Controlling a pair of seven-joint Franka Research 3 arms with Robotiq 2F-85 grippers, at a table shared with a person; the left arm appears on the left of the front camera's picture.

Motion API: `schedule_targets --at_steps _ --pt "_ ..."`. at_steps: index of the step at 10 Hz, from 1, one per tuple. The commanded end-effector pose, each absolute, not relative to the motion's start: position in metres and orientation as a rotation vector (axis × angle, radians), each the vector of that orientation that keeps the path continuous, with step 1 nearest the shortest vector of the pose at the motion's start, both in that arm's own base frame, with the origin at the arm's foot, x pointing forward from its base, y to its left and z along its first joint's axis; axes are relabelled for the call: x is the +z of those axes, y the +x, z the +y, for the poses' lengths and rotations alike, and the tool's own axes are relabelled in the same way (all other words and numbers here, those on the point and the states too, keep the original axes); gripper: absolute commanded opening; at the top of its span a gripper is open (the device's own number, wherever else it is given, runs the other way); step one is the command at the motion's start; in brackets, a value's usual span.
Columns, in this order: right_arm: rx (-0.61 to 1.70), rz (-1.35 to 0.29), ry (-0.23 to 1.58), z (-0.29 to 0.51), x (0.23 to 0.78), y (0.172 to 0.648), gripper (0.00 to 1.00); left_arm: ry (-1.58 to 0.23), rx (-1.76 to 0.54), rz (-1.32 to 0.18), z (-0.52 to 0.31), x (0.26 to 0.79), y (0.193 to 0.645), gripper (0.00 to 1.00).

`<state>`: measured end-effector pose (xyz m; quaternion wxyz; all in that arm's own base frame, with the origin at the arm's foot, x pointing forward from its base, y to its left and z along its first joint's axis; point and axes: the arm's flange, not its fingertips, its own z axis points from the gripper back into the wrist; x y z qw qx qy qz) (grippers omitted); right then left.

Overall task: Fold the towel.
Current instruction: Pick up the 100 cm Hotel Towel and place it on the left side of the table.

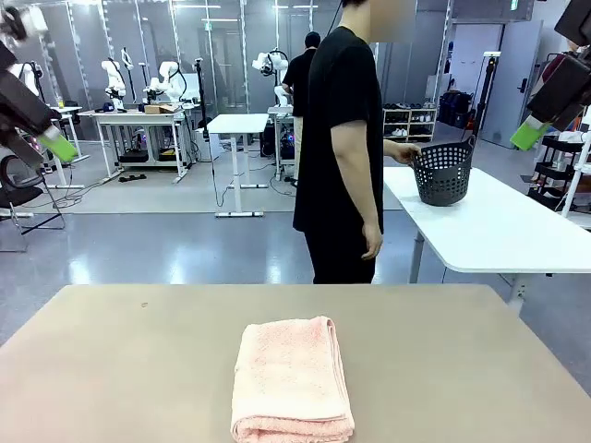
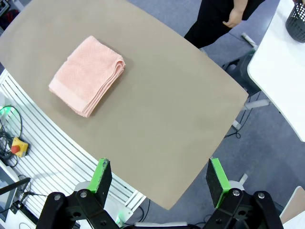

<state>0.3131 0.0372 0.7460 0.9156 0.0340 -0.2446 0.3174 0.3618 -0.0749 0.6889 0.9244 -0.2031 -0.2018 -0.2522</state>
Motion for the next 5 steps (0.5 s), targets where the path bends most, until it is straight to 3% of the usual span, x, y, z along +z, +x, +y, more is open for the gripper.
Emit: schedule_targets --at_steps 1,5 --pt "0.644 -0.498 0.067 0.036 0.748 0.313 1.0 -0.518 -0.515 -0.367 -0.12 0.639 0.361 1.0" --pt "0.644 -0.498 0.067 0.036 0.748 0.313 1.0 -0.628 -0.331 -0.335 -0.209 0.501 0.357 1.0"
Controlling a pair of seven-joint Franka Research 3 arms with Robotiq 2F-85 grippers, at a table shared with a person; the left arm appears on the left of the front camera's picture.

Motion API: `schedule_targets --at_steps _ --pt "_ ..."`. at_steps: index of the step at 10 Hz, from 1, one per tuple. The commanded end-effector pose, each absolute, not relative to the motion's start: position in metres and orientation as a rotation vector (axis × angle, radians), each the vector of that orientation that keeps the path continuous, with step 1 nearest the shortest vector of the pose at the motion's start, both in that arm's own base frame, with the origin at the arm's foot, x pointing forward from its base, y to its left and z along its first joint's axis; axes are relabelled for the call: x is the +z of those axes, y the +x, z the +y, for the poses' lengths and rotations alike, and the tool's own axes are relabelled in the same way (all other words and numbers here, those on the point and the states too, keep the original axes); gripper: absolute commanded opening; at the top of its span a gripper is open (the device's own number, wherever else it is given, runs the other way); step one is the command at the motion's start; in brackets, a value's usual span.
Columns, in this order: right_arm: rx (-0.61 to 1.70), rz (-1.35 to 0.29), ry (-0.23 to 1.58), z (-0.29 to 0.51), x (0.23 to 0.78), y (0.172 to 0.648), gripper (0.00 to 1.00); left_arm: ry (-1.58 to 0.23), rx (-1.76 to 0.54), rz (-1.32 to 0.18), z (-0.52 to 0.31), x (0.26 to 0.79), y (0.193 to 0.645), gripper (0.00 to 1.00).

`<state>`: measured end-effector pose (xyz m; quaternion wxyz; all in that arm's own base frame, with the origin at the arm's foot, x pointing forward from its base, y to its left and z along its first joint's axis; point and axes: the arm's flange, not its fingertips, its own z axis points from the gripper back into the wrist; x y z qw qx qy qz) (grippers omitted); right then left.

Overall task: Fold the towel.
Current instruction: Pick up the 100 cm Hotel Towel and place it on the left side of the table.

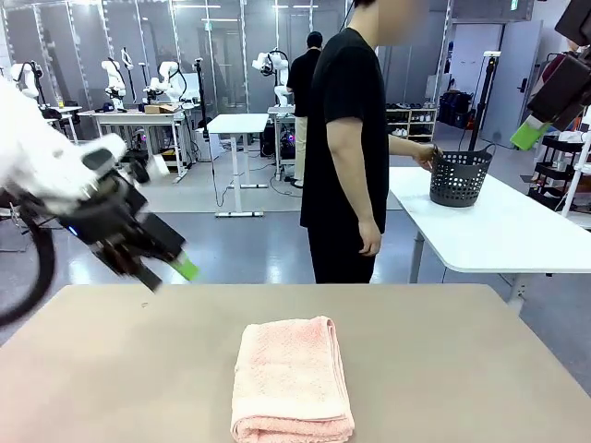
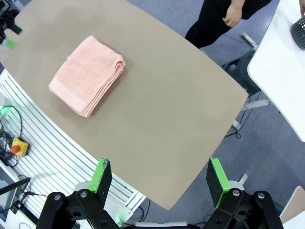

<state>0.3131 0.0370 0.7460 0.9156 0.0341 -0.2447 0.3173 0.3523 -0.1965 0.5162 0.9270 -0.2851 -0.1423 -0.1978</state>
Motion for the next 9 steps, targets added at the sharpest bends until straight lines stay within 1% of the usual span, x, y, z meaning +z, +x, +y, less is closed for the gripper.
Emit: schedule_targets --at_steps 1,2,3,4,5,7,9 --pt "0.644 -0.498 0.067 0.036 0.748 0.313 1.0 -0.637 -0.29 -0.319 -0.22 0.47 0.361 1.0" --pt "0.644 -0.498 0.067 0.036 0.748 0.313 1.0 -0.632 -0.264 -0.292 -0.225 0.437 0.366 1.0" --pt "0.644 -0.498 0.067 0.036 0.748 0.313 1.0 -0.664 -0.269 -0.257 -0.226 0.416 0.369 1.0" --pt "0.644 -0.498 0.067 0.036 0.748 0.313 1.0 -0.619 -0.235 -0.276 -0.227 0.402 0.37 1.0" --pt "0.644 -0.498 0.067 0.036 0.748 0.313 1.0 -0.648 -0.216 -0.283 -0.229 0.399 0.369 1.0" --pt "0.644 -0.498 0.067 0.036 0.748 0.313 1.0 -0.619 -0.219 -0.234 -0.221 0.4 0.365 1.0" --pt "0.644 -0.498 0.067 0.036 0.748 0.313 1.0 -0.619 -0.219 -0.234 -0.221 0.4 0.365 1.0"
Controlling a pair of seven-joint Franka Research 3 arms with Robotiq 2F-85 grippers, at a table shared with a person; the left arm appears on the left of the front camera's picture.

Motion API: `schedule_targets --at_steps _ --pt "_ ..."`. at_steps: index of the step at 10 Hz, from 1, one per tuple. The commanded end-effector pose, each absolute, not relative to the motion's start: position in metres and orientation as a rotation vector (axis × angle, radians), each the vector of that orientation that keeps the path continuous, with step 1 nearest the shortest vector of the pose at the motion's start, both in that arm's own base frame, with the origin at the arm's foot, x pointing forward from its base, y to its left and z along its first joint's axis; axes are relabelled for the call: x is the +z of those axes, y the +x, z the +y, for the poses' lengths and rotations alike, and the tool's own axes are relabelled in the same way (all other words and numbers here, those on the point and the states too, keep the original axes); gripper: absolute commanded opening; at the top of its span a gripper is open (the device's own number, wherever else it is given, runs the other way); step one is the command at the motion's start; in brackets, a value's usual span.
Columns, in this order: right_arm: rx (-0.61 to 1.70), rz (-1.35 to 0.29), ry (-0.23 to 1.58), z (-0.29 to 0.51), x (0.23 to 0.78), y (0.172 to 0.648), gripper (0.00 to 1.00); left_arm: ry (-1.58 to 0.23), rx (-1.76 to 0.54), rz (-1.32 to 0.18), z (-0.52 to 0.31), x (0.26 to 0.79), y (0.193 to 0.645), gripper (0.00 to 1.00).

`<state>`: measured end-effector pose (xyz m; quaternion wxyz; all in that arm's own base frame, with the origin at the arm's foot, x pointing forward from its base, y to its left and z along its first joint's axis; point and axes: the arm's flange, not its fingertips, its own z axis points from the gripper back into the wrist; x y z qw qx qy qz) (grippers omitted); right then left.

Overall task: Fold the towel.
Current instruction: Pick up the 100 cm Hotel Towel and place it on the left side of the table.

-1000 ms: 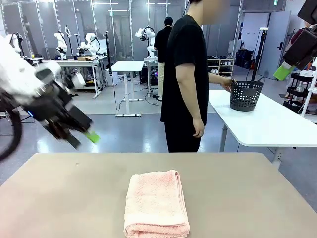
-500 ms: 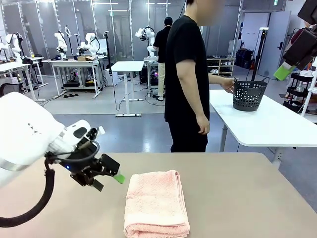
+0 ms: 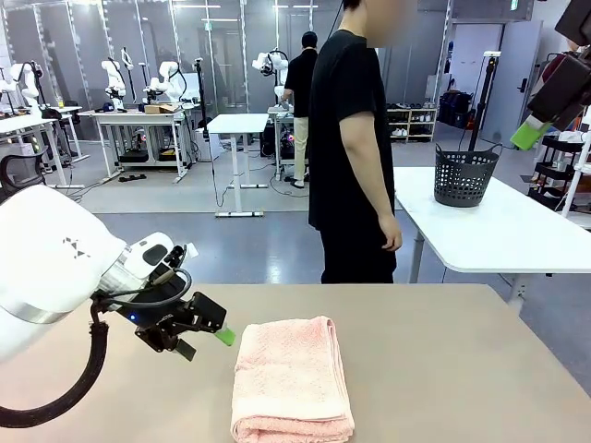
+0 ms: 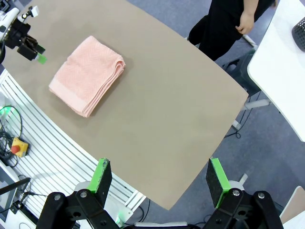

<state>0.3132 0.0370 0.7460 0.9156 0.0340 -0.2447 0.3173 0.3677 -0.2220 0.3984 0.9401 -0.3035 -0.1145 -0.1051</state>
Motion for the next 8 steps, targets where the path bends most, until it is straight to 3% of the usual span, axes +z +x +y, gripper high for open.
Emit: schedule_targets --at_steps 1,3,4,8 --pt "0.644 -0.498 0.067 0.036 0.748 0.313 1.0 -0.619 -0.219 -0.234 -0.221 0.4 0.365 1.0" --pt "0.644 -0.498 0.067 0.036 0.748 0.313 1.0 -0.62 -0.215 -0.234 -0.222 0.399 0.368 1.0" --pt "0.644 -0.498 0.067 0.036 0.748 0.313 1.0 -0.737 -0.225 -0.259 -0.234 0.378 0.378 1.0" --pt "0.644 -0.498 0.067 0.036 0.748 0.313 1.0 -0.828 -0.108 -0.232 -0.251 0.323 0.379 1.0"
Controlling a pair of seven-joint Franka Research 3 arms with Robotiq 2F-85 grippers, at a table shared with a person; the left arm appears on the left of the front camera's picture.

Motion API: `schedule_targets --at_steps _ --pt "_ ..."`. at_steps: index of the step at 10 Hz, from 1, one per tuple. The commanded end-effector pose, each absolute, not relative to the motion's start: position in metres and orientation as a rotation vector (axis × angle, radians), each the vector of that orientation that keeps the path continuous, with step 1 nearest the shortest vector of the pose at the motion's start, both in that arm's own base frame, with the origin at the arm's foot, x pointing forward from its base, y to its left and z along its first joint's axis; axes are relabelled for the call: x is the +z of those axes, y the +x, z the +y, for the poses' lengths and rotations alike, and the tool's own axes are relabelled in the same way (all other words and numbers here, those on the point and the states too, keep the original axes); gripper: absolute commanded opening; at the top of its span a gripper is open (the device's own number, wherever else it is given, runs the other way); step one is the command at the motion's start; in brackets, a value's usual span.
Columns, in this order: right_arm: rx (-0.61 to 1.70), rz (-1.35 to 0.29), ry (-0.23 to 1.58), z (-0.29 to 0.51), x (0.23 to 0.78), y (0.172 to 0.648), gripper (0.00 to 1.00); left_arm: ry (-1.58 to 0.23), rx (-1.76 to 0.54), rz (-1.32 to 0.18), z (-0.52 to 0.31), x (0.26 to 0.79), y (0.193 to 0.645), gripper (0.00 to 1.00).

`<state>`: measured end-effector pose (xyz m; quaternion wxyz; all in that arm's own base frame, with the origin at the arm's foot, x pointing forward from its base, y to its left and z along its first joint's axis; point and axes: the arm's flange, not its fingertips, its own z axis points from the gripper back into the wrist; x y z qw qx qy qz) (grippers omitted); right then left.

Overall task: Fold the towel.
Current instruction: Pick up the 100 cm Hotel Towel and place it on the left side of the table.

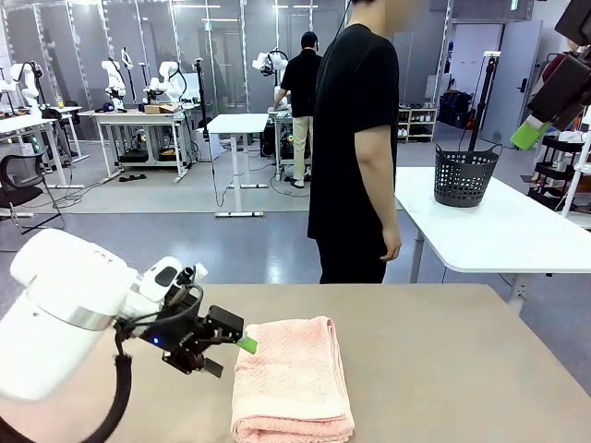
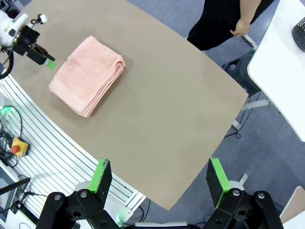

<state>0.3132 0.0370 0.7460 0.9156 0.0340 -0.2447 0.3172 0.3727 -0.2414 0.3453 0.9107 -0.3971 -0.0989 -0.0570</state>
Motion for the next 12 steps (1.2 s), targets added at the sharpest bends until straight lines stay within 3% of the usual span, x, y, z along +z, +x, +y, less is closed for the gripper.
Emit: schedule_targets --at_steps 1,7,10,11,12 --pt "0.644 -0.498 0.067 0.036 0.748 0.313 1.0 -0.793 -0.097 -0.231 -0.253 0.309 0.38 1.0" --pt "0.644 -0.498 0.067 0.036 0.748 0.313 1.0 -0.973 -0.001 -0.247 -0.254 0.257 0.386 1.0" --pt "0.644 -0.498 0.067 0.036 0.748 0.313 1.0 -1.012 -0.02 -0.271 -0.253 0.255 0.387 0.17" --pt "0.644 -0.498 0.067 0.036 0.748 0.313 1.0 -1.013 -0.017 -0.27 -0.253 0.255 0.388 0.0" --pt "0.644 -0.498 0.067 0.036 0.748 0.313 1.0 -1.01 -0.017 -0.27 -0.252 0.254 0.389 0.0"
